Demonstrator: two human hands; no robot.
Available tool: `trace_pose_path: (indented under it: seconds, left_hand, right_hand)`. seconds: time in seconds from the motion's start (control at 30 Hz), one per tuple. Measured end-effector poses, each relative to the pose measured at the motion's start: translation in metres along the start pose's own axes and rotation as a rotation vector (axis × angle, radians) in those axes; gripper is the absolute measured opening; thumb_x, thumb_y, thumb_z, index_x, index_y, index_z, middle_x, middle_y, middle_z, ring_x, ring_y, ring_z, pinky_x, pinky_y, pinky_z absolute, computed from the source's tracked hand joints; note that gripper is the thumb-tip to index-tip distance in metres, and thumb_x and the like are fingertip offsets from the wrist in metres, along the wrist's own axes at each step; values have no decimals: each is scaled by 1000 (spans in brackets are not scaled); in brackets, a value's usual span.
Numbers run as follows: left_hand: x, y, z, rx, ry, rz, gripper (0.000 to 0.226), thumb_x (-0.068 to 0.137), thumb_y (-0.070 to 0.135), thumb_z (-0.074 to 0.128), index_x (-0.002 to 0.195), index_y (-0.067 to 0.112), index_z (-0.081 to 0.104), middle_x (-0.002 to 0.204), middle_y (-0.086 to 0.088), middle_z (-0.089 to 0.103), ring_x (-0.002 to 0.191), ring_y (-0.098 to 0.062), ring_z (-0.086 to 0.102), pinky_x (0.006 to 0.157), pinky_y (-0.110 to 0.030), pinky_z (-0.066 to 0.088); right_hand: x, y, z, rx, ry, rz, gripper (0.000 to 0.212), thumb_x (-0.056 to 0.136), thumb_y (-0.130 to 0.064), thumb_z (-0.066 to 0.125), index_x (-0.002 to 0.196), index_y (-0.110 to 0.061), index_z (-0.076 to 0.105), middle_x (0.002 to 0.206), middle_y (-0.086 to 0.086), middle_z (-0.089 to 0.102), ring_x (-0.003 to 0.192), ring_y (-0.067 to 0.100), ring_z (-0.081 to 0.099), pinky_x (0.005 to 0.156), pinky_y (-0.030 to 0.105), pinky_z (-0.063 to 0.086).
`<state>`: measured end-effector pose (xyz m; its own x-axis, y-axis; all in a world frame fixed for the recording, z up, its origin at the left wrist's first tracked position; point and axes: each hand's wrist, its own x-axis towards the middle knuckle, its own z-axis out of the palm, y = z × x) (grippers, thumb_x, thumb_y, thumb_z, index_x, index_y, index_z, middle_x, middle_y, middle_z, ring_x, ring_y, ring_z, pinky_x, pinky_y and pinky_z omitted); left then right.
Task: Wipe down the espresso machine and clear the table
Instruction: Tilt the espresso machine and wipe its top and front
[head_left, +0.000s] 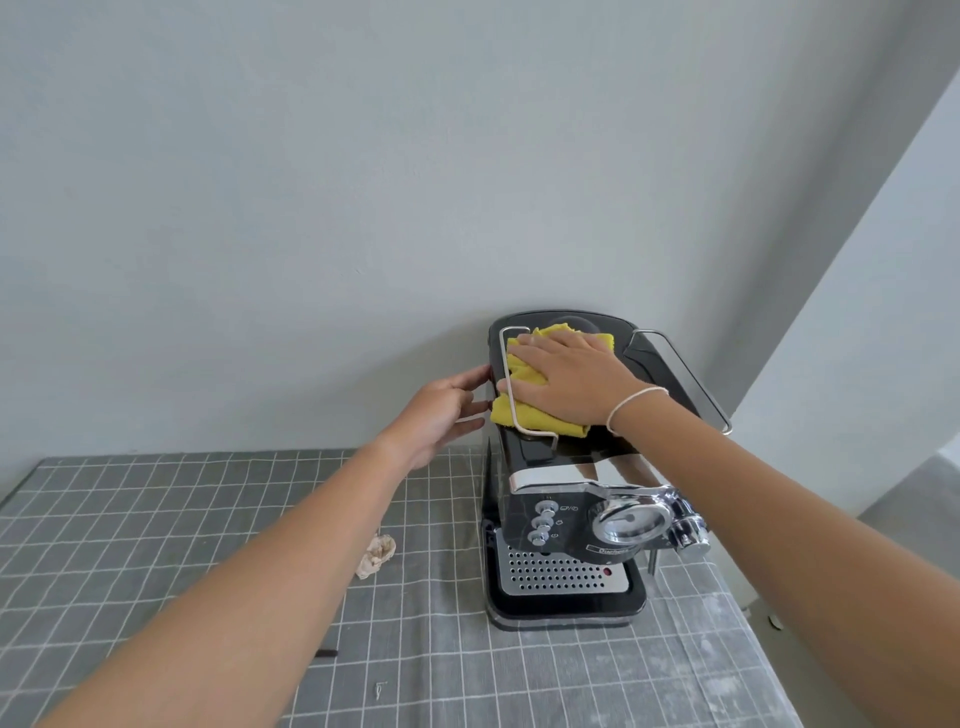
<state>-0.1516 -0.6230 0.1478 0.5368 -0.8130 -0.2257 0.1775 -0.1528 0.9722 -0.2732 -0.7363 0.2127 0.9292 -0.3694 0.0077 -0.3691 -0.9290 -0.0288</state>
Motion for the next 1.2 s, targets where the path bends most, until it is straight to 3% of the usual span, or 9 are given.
trace_pose_path:
  seconds: [0.17, 0.37, 0.5, 0.6, 0.77, 0.87, 0.97, 1.13, 1.2]
  left_hand:
    - [-2, 1, 1, -6, -19, 2, 55, 89, -3, 25, 130, 24, 49, 139, 9, 47, 114, -16, 57, 90, -26, 48]
    - [-5, 1, 5, 0, -18, 2, 54, 89, -1, 27, 135, 23, 45, 140, 8, 47, 112, -12, 57, 83, -24, 49]
    - [-12, 3, 7, 15, -23, 25, 46, 94, 7, 28, 133, 25, 46, 137, 7, 47, 110, -16, 57, 79, -22, 50]
    - [-20, 6, 9, 19, 0, 43, 38, 97, 19, 35, 132, 27, 47, 130, 7, 49, 104, -14, 59, 72, -19, 51]
    - [-33, 8, 11, 76, 1, 107, 38, 94, 32, 45, 131, 27, 48, 129, 10, 48, 112, -15, 56, 79, -20, 51]
    - [-38, 10, 16, 153, -2, 147, 40, 92, 31, 48, 132, 26, 47, 138, 6, 48, 121, -15, 51, 87, -25, 48]
    - [-43, 10, 18, 218, -1, 168, 42, 92, 25, 49, 134, 25, 45, 140, 5, 47, 124, -12, 47, 90, -26, 45]
    - [-43, 8, 12, 245, 34, 179, 43, 93, 23, 48, 135, 27, 43, 140, 4, 46, 121, -11, 47, 90, -25, 44]
    - [-41, 7, 15, 271, -27, 173, 42, 93, 24, 48, 135, 28, 43, 138, 4, 48, 117, -11, 49, 88, -24, 44]
  right_hand:
    - [-15, 10, 6, 48, 25, -112, 51, 91, -53, 32, 138, -34, 35, 151, -12, 29, 140, 15, 21, 116, 39, 10]
    - [1, -1, 0, 18, 19, -57, 46, 95, -43, 29, 139, -29, 35, 152, -7, 29, 139, 18, 23, 114, 38, 13]
    - [-32, 13, -2, 112, 33, -134, 40, 96, -34, 34, 135, -28, 43, 146, -9, 40, 137, 11, 27, 115, 33, 13]
    - [-57, 21, -8, 219, 55, -78, 35, 97, -30, 36, 129, -27, 50, 141, -9, 45, 134, 9, 31, 112, 27, 16]
    - [-99, 6, -1, 276, 165, -50, 30, 95, -25, 43, 120, -22, 59, 132, -8, 54, 129, 11, 38, 111, 23, 17]
    - [-124, -9, 13, 239, 255, -36, 30, 93, -27, 45, 121, -25, 58, 130, -11, 56, 131, 13, 35, 111, 25, 11]
    - [-137, -24, 25, 182, 350, -1, 29, 93, -25, 48, 119, -25, 59, 127, -10, 57, 130, 15, 36, 105, 18, 6]
    - [-140, -55, 34, 139, 468, 109, 31, 90, -26, 44, 113, -21, 64, 118, -5, 65, 122, 24, 49, 110, 38, 22]
    - [-147, -68, 43, 77, 521, 173, 31, 89, -27, 43, 110, -22, 65, 115, -6, 66, 118, 25, 54, 109, 38, 23]
